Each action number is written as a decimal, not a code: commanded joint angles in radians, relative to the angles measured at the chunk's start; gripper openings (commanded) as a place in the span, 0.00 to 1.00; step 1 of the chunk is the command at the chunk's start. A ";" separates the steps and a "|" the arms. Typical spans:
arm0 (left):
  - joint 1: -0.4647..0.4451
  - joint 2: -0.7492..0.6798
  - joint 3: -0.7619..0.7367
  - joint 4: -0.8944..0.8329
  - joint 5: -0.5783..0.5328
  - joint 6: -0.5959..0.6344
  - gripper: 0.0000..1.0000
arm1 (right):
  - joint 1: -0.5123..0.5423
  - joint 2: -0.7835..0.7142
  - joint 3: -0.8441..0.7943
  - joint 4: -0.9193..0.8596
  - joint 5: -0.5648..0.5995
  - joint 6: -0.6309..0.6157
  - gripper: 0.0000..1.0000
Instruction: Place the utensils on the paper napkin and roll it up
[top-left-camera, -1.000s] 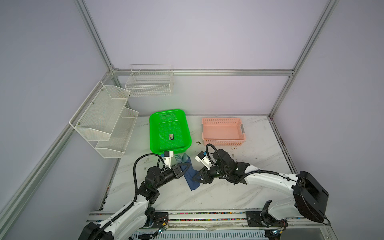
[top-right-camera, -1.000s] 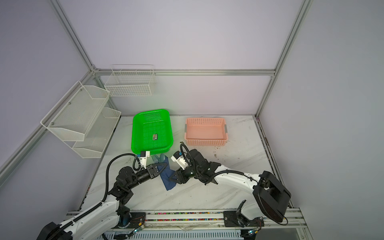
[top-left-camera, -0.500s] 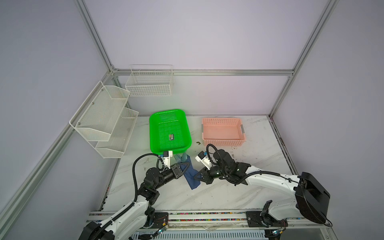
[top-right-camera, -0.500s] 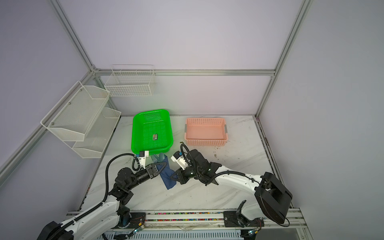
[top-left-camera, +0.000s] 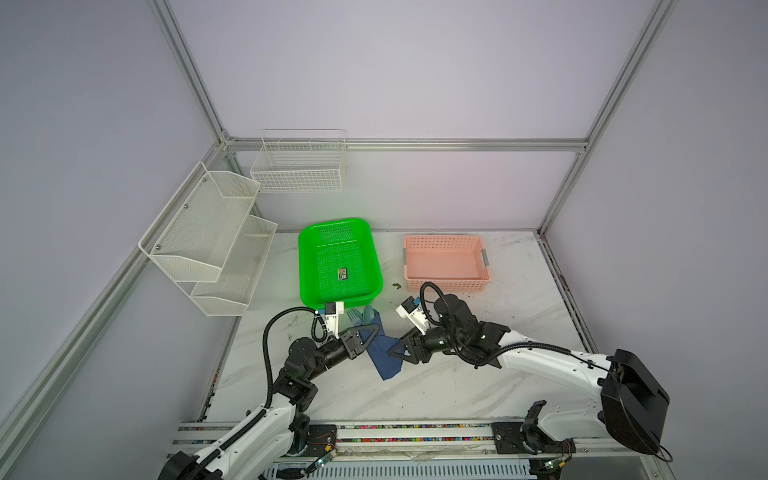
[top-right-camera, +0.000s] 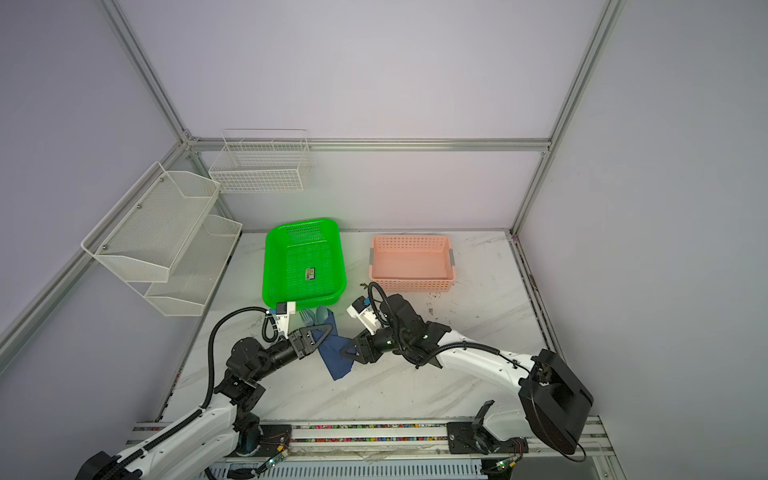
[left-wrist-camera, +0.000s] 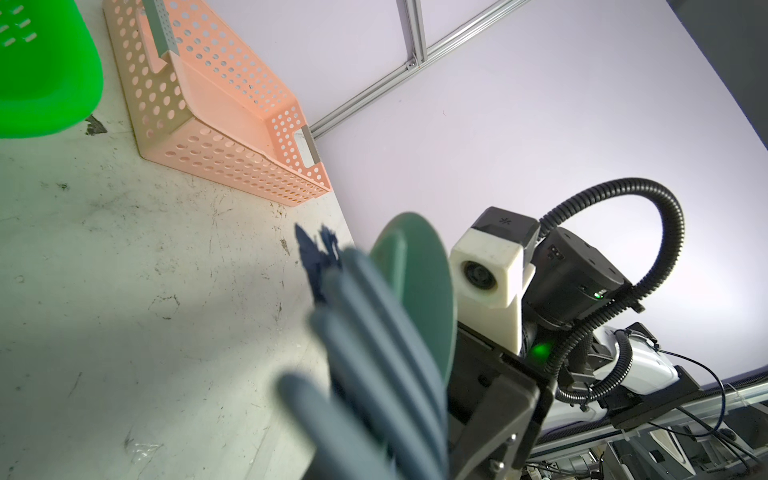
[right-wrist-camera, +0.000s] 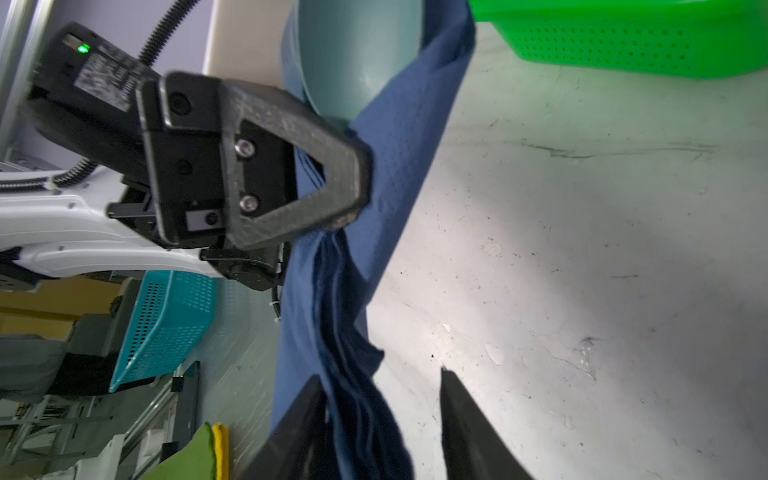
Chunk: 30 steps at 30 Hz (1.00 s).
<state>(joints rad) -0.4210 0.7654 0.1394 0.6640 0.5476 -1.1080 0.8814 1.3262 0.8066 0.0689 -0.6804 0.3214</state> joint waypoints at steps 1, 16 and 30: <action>0.004 -0.023 -0.011 0.040 0.031 0.000 0.05 | -0.008 -0.029 0.054 -0.004 -0.059 -0.039 0.56; 0.004 -0.056 0.031 0.019 0.054 0.004 0.05 | -0.013 0.084 0.139 -0.070 -0.159 -0.134 0.65; 0.001 -0.045 0.075 0.054 0.089 -0.038 0.04 | -0.014 0.171 0.136 0.061 -0.252 -0.090 0.41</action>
<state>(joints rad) -0.4210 0.7208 0.1402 0.6624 0.6174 -1.1347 0.8703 1.4815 0.9298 0.0704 -0.8852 0.2291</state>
